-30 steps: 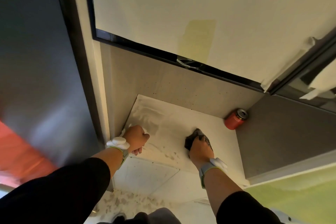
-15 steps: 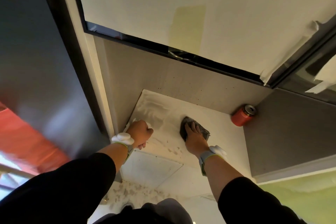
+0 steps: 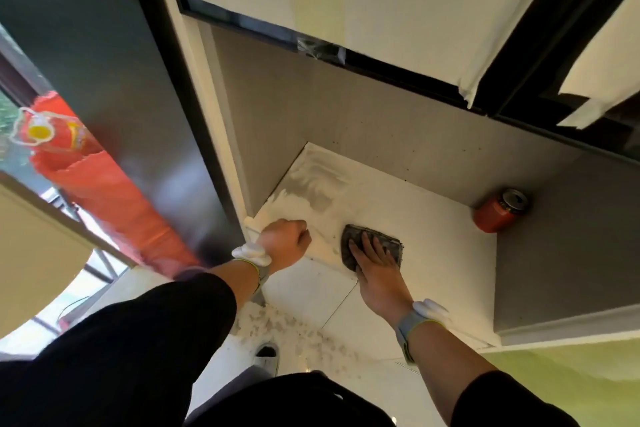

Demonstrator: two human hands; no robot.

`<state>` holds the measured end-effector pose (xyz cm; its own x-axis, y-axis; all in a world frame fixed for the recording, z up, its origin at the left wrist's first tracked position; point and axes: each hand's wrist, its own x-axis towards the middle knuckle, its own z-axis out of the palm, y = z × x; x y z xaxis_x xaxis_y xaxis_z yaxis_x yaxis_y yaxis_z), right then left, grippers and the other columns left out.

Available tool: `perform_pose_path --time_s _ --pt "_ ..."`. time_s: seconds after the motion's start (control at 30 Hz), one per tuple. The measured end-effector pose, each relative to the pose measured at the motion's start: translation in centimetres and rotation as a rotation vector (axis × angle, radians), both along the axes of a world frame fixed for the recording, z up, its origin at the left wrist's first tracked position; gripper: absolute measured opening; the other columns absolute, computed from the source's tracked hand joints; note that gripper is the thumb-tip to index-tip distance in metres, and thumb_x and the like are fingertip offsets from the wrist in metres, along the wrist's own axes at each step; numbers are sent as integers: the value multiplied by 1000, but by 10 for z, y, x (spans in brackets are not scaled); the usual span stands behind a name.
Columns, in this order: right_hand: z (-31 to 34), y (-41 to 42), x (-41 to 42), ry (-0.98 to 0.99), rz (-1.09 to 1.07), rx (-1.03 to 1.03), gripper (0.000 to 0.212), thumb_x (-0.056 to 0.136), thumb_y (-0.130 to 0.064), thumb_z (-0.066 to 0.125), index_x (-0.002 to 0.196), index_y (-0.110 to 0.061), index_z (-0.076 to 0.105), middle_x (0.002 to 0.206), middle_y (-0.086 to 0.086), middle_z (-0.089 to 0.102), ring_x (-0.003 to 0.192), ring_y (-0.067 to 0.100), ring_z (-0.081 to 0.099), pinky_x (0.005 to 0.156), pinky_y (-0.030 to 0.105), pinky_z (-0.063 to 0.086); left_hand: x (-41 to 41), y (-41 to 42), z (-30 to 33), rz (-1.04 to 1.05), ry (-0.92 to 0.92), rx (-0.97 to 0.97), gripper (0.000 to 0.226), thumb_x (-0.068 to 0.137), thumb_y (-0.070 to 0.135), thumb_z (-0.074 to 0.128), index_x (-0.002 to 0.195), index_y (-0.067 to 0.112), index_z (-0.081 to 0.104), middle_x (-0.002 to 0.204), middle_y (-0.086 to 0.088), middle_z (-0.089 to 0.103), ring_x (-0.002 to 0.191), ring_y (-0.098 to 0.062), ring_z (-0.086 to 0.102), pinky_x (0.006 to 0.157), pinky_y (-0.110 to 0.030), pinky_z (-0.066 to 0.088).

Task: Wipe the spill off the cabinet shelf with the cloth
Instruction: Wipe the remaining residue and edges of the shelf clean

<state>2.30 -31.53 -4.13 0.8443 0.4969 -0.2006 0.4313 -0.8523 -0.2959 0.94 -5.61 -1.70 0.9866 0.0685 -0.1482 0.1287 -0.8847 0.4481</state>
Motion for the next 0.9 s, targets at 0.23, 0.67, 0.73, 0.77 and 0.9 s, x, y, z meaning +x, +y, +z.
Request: perform_pose_path --time_s 0.23,0.67,0.73,0.77,0.9 --pt "-3 54 -19 -52 110 -44 58 110 -33 26 164 -30 4 171 0 -9 158 26 -11 128 47 0 -57 13 -9 102 58 100 33 97 36 39 71 17 45 62 -2 55 55 -26 54 54 -36 50" --pt "-4 153 -9 -56 184 -67 63 107 -42 28 164 -28 4 172 5 -3 158 29 -6 127 49 0 -69 58 -6 157 187 87 24 97 33 41 84 22 58 78 -1 64 70 -21 65 65 -30 52" --pt "-7 164 -10 -78 163 -78 65 106 -41 30 164 -27 5 172 7 0 158 31 -3 127 50 2 -66 65 -10 161 196 85 27 98 32 43 90 17 64 81 -1 66 72 -19 65 66 -28 50" --pt "-7 168 -9 -84 149 -78 65 106 -40 31 164 -27 6 172 8 1 158 33 -1 127 51 3 -65 67 -10 163 209 79 28 98 32 43 93 16 66 83 -2 66 73 -19 66 67 -28 51" --pt "-7 187 2 -77 83 -94 66 106 -38 31 164 -25 3 172 9 -2 158 33 -3 127 51 3 -57 77 -14 167 223 46 31 99 32 44 105 15 69 90 -1 68 79 -19 69 78 -31 59"
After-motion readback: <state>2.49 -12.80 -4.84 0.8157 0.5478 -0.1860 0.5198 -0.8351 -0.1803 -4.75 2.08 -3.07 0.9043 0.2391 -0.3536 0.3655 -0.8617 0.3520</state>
